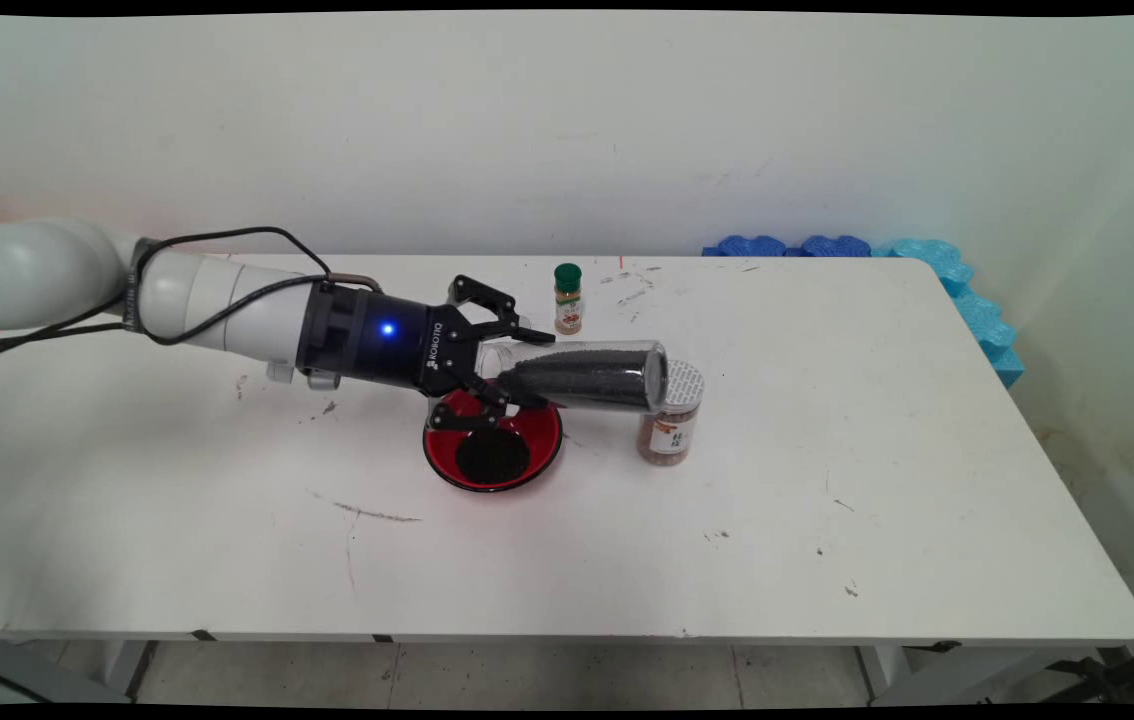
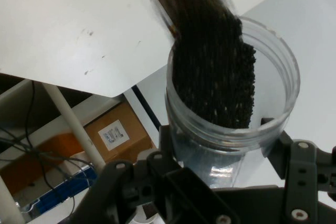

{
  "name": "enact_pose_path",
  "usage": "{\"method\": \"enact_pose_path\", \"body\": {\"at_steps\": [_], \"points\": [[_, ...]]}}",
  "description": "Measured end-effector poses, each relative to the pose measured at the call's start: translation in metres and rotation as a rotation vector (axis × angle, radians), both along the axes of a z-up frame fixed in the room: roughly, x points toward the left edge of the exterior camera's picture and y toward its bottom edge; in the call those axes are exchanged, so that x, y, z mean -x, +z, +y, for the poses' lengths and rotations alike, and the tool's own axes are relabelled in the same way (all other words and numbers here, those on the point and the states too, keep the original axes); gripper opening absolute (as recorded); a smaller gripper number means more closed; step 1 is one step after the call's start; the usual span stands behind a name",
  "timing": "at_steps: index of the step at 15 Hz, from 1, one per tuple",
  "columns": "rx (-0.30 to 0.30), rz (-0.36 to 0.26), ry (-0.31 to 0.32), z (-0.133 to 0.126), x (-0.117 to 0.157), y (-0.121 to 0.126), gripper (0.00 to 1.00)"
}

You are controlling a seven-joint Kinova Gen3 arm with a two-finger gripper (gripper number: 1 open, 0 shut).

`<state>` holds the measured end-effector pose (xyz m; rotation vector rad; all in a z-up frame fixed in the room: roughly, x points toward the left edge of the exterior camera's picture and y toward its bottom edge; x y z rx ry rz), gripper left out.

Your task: Pour the black seasoning powder in the red bowl

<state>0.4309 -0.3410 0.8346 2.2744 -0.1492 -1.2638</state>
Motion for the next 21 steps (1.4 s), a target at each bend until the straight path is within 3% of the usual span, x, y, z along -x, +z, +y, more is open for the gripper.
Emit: {"method": "enact_pose_path", "body": {"at_steps": [21], "points": [[0.01, 0.002, 0.016, 0.0002, -0.0026, -0.0024, 0.0]]}}
